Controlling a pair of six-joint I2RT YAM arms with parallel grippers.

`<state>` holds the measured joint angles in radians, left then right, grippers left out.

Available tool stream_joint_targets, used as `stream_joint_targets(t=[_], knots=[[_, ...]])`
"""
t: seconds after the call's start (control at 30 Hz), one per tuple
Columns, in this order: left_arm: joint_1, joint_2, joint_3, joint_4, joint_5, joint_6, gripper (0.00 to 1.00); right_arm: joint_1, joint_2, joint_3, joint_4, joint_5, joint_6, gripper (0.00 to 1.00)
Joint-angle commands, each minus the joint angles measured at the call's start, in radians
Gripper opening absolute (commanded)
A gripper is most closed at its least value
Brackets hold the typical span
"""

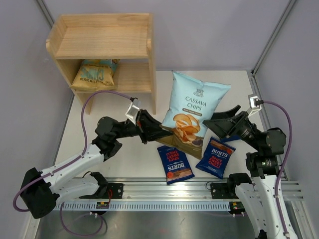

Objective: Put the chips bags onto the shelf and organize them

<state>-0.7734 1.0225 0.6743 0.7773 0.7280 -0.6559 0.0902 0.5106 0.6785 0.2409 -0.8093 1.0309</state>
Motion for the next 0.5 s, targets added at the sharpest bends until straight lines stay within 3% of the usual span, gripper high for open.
stream_joint_targets(t=[0.0, 0.2, 0.33, 0.4, 0.43, 0.47], knots=[[0.0, -0.047, 0.063, -0.099, 0.178, 0.061, 0.0, 0.005, 0.011, 0.094, 0.046, -0.163, -0.029, 0.99], [0.0, -0.078, 0.094, -0.194, 0.333, 0.09, 0.0, 0.005, 0.06, 0.211, -0.045, -0.192, -0.058, 0.99], [0.0, -0.073, 0.116, -0.199, 0.393, 0.068, 0.0, 0.005, 0.086, 0.187, 0.118, -0.234, 0.092, 0.97], [0.0, -0.073, 0.137, -0.23, 0.395, 0.075, 0.0, 0.005, 0.077, 0.199, 0.107, -0.228, 0.078, 0.86], [0.0, -0.079, 0.146, -0.26, 0.39, 0.084, 0.02, 0.005, 0.072, 0.204, 0.095, -0.217, 0.049, 0.63], [0.0, -0.081, 0.163, -0.28, 0.372, 0.093, 0.07, 0.005, 0.068, 0.211, 0.043, -0.202, 0.031, 0.55]])
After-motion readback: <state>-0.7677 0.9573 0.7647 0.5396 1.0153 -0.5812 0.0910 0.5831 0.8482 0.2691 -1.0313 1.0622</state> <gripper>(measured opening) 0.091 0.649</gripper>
